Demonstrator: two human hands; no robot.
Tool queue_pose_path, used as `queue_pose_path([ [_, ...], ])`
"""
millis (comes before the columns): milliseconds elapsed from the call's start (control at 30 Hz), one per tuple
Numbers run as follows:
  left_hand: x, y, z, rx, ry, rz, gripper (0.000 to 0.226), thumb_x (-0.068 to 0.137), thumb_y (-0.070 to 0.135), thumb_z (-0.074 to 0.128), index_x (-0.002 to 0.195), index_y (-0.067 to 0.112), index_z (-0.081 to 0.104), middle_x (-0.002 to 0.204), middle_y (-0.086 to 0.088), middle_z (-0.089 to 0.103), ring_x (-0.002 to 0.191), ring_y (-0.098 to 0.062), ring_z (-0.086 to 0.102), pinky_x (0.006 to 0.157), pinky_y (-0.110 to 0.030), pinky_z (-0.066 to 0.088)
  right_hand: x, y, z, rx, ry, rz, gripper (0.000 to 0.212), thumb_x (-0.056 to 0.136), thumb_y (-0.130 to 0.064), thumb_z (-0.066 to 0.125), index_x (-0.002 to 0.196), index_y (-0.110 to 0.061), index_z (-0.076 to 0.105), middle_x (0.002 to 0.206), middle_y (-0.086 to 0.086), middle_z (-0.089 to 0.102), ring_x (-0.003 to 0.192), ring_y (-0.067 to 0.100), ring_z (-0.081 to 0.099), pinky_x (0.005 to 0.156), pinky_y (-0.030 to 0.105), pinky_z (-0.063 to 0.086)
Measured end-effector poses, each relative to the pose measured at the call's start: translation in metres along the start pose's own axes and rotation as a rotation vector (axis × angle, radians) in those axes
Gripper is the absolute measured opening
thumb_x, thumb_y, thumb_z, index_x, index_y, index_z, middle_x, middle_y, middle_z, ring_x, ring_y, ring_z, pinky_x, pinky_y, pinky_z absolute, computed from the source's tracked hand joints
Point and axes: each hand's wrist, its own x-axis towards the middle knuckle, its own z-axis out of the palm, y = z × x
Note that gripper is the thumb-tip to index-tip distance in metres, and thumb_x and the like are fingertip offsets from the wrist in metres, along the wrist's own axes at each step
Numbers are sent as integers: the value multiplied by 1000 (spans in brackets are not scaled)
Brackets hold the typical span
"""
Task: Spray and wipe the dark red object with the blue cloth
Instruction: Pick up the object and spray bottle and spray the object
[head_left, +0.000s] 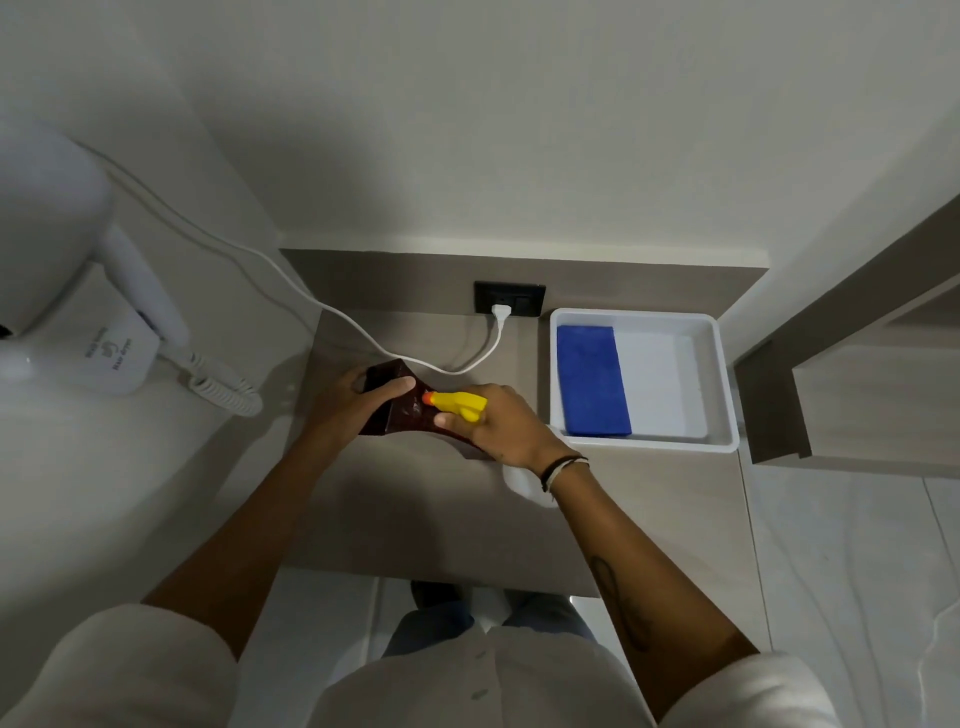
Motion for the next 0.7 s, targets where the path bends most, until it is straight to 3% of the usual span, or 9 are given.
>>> queue_pose_path([
  [100, 3, -1, 0, -25, 6, -9, 83, 60, 76, 87, 129, 33, 74, 123, -2, 78, 109, -25, 77, 100, -51, 63, 4, 8, 0, -118, -22, 51, 45, 102, -49, 66, 132, -16, 72, 117, 11, 80, 105, 28, 74, 93, 48, 60],
  [233, 3, -3, 2, -41, 23, 24, 73, 66, 75, 86, 130, 40, 74, 125, 8, 77, 113, -16, 74, 101, -43, 62, -3, 26, -7, -97, -28, 86, 46, 101, -49, 68, 136, -20, 71, 120, 12, 79, 108, 29, 73, 95, 50, 61],
  [367, -1, -1, 1, -44, -10, 63, 53, 73, 73, 79, 121, 50, 73, 120, 13, 78, 111, -16, 76, 97, -48, 63, 1, 26, -3, 32, -14, 36, 40, 99, -47, 71, 129, -19, 74, 107, -3, 78, 90, 10, 72, 83, 33, 61],
  [500, -2, 4, -2, -43, -78, 118, 46, 71, 71, 81, 113, 55, 74, 118, 8, 79, 111, -18, 76, 90, -45, 63, 11, 13, 2, 4, 3, -37, 42, 101, -45, 70, 136, -22, 72, 120, 5, 81, 104, 18, 76, 90, 33, 61],
  [633, -6, 6, -14, -27, -281, 199, 73, 57, 63, 99, 124, 59, 69, 125, 18, 78, 114, -4, 75, 86, -23, 60, 9, 21, -3, -124, -66, 119, 52, 98, -55, 69, 134, -17, 70, 122, 12, 77, 108, 29, 74, 95, 50, 62],
  [700, -5, 3, -20, 67, -332, 254, 93, 51, 51, 106, 130, 66, 61, 136, 22, 72, 125, 3, 67, 91, -11, 54, 2, 32, -8, -150, -81, 188, 53, 98, -55, 69, 138, -19, 68, 129, 13, 75, 117, 32, 71, 100, 52, 60],
])
